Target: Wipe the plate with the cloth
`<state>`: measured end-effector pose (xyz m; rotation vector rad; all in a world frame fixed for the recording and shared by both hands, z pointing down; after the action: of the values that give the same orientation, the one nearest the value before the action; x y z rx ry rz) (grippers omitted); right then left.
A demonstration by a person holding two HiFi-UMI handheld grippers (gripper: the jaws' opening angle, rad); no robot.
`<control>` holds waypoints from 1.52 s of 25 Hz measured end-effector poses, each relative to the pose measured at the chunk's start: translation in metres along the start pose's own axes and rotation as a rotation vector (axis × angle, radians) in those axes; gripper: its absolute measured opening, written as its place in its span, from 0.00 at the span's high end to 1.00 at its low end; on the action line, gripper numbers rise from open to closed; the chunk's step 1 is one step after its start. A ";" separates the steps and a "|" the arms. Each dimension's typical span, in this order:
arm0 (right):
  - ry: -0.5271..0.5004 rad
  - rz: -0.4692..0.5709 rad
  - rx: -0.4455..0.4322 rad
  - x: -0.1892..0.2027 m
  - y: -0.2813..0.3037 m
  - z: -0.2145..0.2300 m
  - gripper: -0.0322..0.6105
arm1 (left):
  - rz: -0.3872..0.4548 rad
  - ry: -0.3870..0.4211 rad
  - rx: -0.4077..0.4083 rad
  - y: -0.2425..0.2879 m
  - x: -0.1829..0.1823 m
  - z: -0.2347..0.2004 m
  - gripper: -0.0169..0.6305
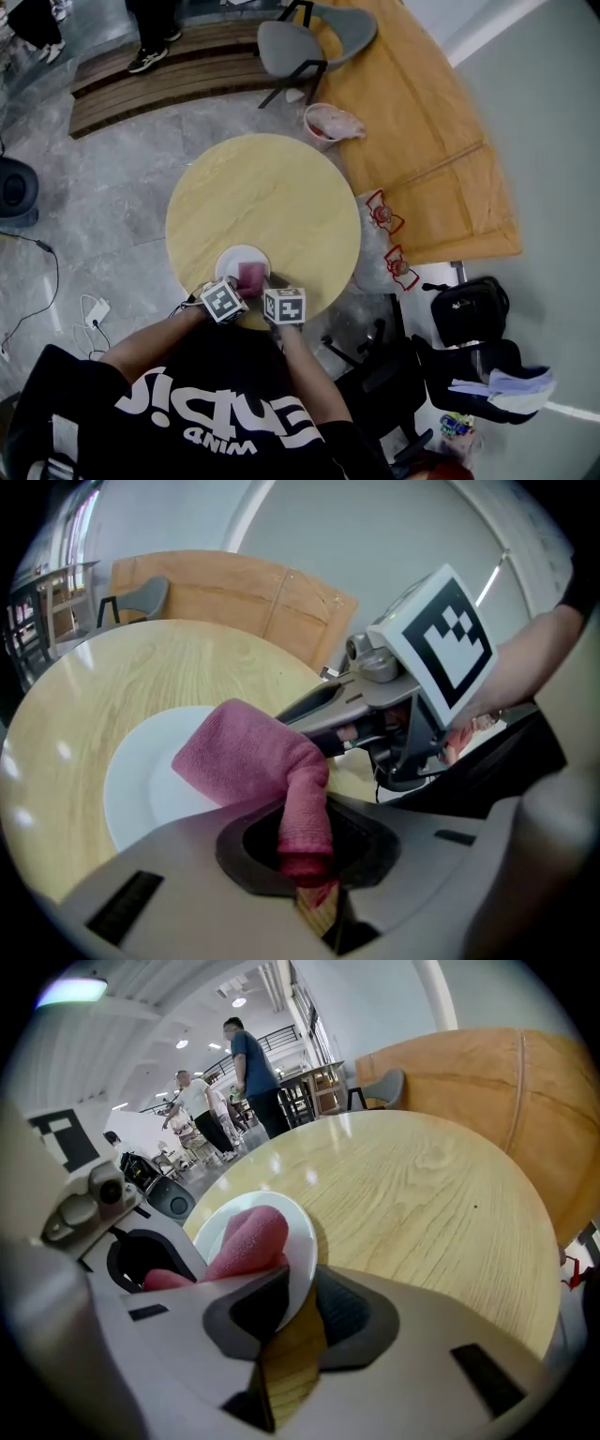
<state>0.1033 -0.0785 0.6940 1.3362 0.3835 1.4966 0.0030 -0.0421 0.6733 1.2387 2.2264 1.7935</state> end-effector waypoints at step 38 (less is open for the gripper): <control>0.012 0.019 -0.050 0.001 -0.001 0.003 0.78 | 0.074 -0.163 -0.117 -0.049 0.019 -0.048 0.89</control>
<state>0.1071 -0.0783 0.6945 1.2948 0.3399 1.5207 -0.0601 -0.0713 0.6567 1.4045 1.9861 1.7485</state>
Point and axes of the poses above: the fingertips, and each gripper's own axes: y forward along the fingers, z to its right, x out of its underside, the point moved 7 cm from there along -y, backward along the fingers, and after that the axes turned 2 degrees about -x, right-handed, at the moved point
